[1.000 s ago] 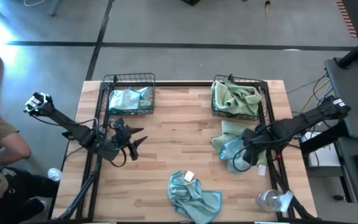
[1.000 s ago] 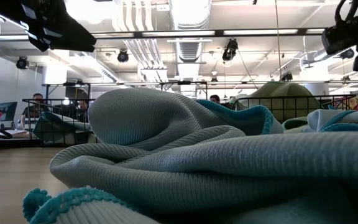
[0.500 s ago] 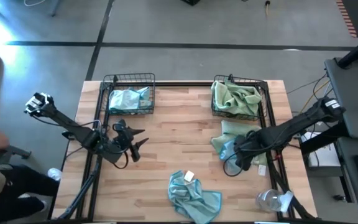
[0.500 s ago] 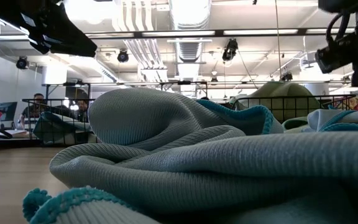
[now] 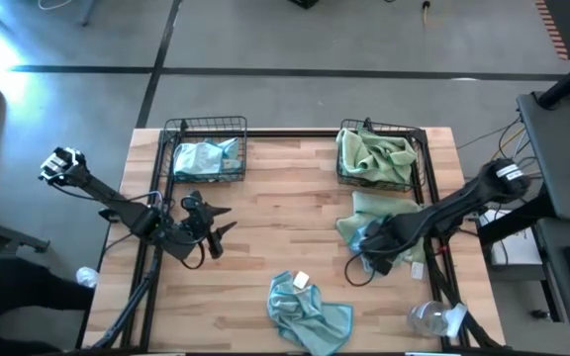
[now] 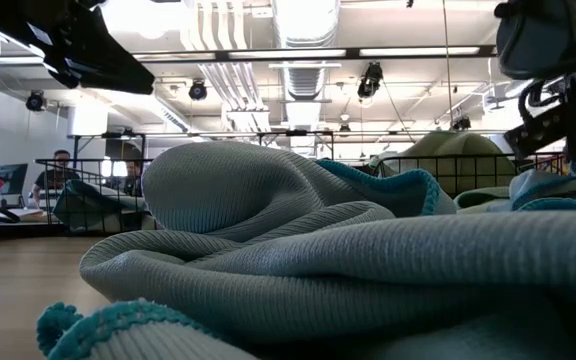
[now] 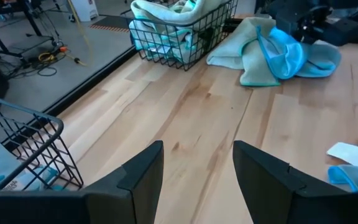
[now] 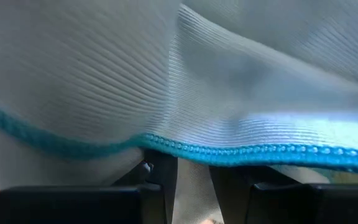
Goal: Sort microfiber towel by color & place in baskets
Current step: Put the blue microfiber towel into the left wire basket
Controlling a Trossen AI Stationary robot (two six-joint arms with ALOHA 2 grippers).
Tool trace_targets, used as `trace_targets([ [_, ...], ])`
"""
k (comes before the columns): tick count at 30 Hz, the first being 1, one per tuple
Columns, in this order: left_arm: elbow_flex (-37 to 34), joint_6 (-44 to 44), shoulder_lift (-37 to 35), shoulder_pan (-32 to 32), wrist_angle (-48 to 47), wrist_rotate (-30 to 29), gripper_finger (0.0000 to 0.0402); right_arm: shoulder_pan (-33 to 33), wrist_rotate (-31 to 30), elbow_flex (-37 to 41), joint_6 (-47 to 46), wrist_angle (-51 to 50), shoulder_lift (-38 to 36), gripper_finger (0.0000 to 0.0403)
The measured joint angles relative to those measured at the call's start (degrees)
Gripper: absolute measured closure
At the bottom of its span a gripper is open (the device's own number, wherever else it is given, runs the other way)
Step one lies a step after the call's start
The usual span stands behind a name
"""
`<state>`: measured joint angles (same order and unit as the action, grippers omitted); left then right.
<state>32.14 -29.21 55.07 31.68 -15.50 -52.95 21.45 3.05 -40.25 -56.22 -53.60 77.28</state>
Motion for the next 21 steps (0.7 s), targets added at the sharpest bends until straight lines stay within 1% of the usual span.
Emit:
trace_targets([
  [9,0.0,0.0,0.0,0.0,-0.5,0.0,0.0224,0.0,0.1,-1.0,2.3,0.9,3.9,0.0327],
  [12,0.0,0.0,0.0,0.0,-0.5,0.0,0.0224,0.0,0.1,-1.1,2.3,1.0,3.7,0.0344],
  [17,0.0,0.0,0.0,0.0,-0.5,0.0,0.0224,-0.1,0.0,-1.6,2.4,1.5,3.0,0.0387],
  [21,0.0,0.0,0.0,0.0,-0.5,0.0,0.0224,-0.1,0.0,-1.6,1.9,1.7,2.8,0.0393],
])
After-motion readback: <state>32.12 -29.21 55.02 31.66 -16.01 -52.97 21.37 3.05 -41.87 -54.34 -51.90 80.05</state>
